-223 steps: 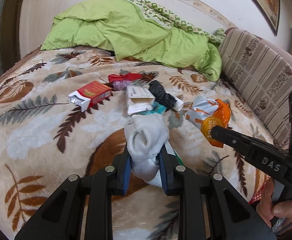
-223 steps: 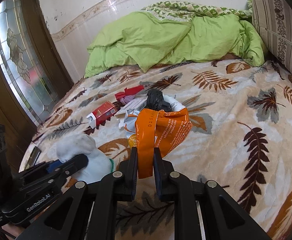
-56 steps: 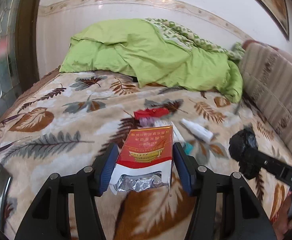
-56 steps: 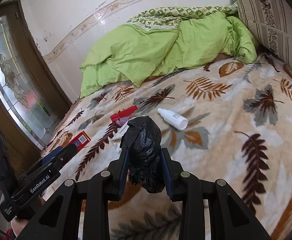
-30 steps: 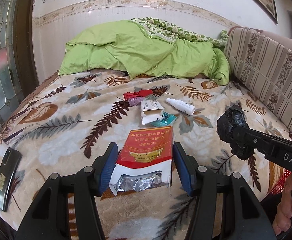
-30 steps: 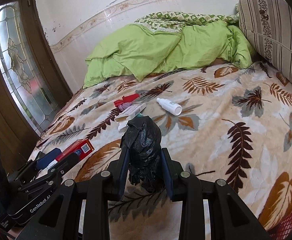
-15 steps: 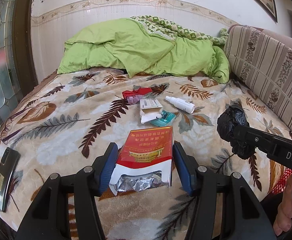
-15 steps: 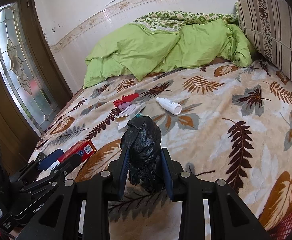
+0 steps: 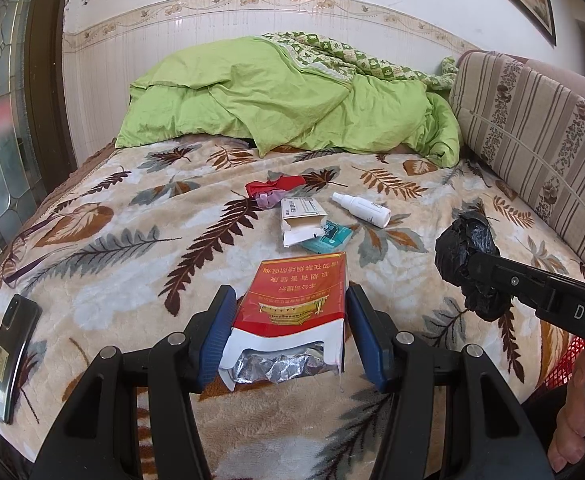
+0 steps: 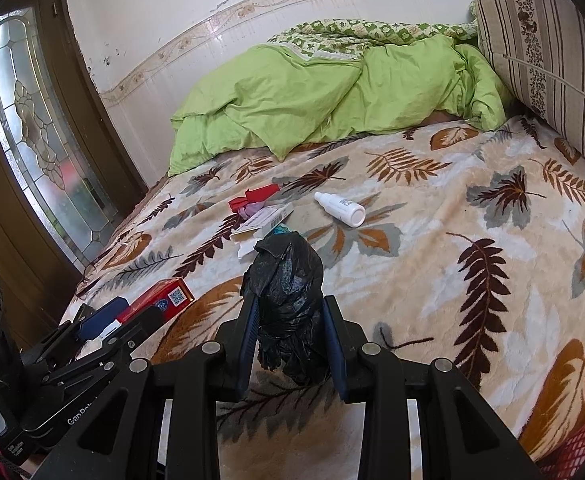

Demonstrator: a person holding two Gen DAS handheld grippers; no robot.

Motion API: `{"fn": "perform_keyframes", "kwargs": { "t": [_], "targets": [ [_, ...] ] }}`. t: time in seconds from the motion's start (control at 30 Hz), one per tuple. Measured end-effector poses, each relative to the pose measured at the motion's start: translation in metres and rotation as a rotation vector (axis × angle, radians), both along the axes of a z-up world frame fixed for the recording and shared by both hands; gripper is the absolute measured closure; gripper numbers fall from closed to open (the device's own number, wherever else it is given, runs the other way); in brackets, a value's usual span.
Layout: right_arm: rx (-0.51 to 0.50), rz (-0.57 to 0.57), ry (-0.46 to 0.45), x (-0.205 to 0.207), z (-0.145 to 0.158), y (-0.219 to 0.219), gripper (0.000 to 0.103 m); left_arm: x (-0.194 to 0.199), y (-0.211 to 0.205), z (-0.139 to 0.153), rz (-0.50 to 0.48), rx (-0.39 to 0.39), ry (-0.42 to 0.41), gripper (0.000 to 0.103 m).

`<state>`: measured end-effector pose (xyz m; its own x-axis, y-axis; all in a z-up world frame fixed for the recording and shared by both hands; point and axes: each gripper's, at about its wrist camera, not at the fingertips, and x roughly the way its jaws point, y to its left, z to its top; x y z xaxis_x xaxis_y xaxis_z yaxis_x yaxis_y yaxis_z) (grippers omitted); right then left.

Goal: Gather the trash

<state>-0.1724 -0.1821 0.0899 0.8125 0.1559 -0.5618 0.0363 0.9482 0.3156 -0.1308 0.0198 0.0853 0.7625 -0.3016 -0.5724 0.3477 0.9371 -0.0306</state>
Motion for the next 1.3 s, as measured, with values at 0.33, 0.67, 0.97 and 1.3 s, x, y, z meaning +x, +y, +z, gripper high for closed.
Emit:
{"fn": "perform_keyframes", "kwargs": {
  "t": [0.33,0.67,0.97,1.3],
  "targets": [
    [0.005,-0.003,0.000,0.000,0.000,0.001,0.070,0.000,0.002,0.001,0.000,-0.001,0.000,0.047],
    [0.005,-0.004,0.000,-0.001,0.000,-0.001,0.070,0.000,0.003,0.001,0.000,0.000,-0.001,0.047],
    [0.007,-0.012,-0.008,-0.006,0.003,-0.001,0.070,-0.001,0.003,0.002,-0.002,-0.003,0.000,0.047],
    [-0.004,-0.025,-0.051,-0.024,0.028,0.002,0.070,-0.008,0.010,0.021,-0.005,-0.028,-0.036,0.047]
  ]
}}
